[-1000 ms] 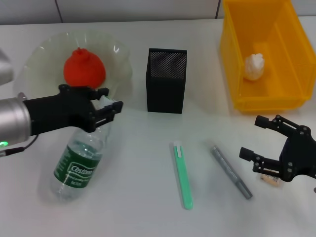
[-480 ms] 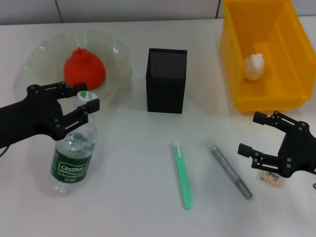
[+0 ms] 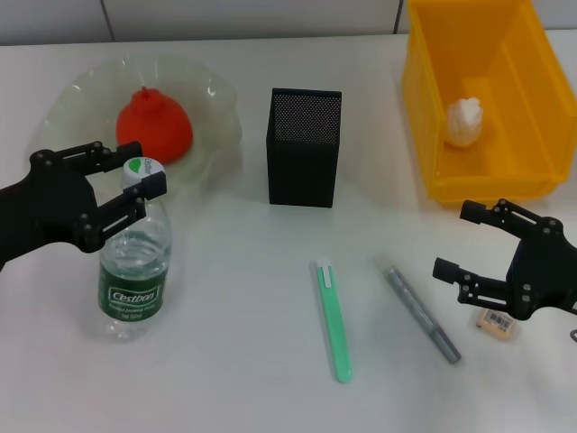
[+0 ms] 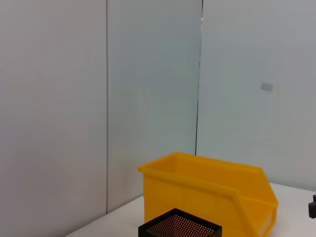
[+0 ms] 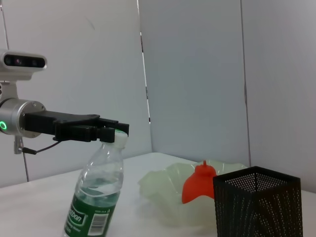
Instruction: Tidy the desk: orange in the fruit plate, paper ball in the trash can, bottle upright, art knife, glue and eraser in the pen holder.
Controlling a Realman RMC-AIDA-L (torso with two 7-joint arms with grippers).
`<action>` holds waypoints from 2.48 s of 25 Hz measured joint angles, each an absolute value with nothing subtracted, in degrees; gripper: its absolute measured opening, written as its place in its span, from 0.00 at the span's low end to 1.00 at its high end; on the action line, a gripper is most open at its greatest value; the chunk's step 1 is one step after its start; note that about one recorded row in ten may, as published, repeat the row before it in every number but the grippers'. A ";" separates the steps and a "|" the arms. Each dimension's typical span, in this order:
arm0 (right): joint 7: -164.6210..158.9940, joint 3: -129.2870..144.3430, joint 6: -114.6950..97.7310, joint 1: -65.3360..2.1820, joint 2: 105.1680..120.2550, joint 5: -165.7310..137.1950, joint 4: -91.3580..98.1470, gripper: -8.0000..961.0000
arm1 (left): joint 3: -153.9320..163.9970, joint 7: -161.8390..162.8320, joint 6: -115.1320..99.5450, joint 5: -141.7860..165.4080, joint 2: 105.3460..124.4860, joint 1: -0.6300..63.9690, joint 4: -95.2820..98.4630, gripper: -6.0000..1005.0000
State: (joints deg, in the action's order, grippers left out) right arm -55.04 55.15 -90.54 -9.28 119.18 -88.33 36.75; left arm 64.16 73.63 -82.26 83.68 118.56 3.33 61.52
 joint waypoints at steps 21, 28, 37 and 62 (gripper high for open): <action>-55.29 55.19 -90.62 -9.67 119.18 -88.32 36.85 0.89 | 62.60 69.42 -83.38 81.69 118.60 4.92 58.67 0.43; -55.42 55.19 -90.61 -9.63 119.18 -88.74 36.78 0.89 | 62.57 64.98 -83.96 76.44 118.56 4.95 54.65 0.40; -61.11 55.27 -91.92 -9.27 119.23 -89.10 41.31 0.89 | 56.67 64.72 -95.23 76.14 118.45 5.39 54.83 0.72; -162.82 100.07 -81.58 -35.17 119.68 -142.68 83.46 0.88 | 63.35 41.57 -96.13 90.71 118.22 6.80 33.45 0.80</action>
